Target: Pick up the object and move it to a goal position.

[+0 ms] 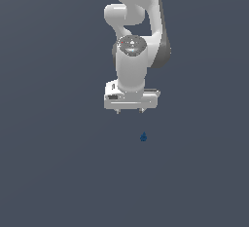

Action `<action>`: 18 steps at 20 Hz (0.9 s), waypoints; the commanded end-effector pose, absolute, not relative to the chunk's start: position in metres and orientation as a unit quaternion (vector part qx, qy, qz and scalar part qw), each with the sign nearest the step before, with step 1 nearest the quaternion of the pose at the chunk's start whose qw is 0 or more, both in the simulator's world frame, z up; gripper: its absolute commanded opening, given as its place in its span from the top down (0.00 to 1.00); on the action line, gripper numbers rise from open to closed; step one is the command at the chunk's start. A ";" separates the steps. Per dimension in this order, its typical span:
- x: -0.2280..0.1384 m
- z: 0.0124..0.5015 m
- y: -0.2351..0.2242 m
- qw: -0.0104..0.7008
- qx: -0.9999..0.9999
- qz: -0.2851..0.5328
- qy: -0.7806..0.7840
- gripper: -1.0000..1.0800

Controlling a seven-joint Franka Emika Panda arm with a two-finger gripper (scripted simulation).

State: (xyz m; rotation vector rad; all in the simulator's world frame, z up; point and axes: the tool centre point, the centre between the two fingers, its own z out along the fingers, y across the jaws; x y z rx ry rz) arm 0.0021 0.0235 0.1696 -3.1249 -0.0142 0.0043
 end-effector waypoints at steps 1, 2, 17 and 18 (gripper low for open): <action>0.002 0.170 0.024 0.008 -1.000 0.001 -0.005 0.04; 0.002 0.169 0.024 0.008 -1.000 0.001 -0.005 0.04; 0.003 0.162 0.054 0.016 -0.999 0.002 -0.044 0.04; 0.004 0.161 0.054 0.016 -0.999 0.002 -0.048 0.04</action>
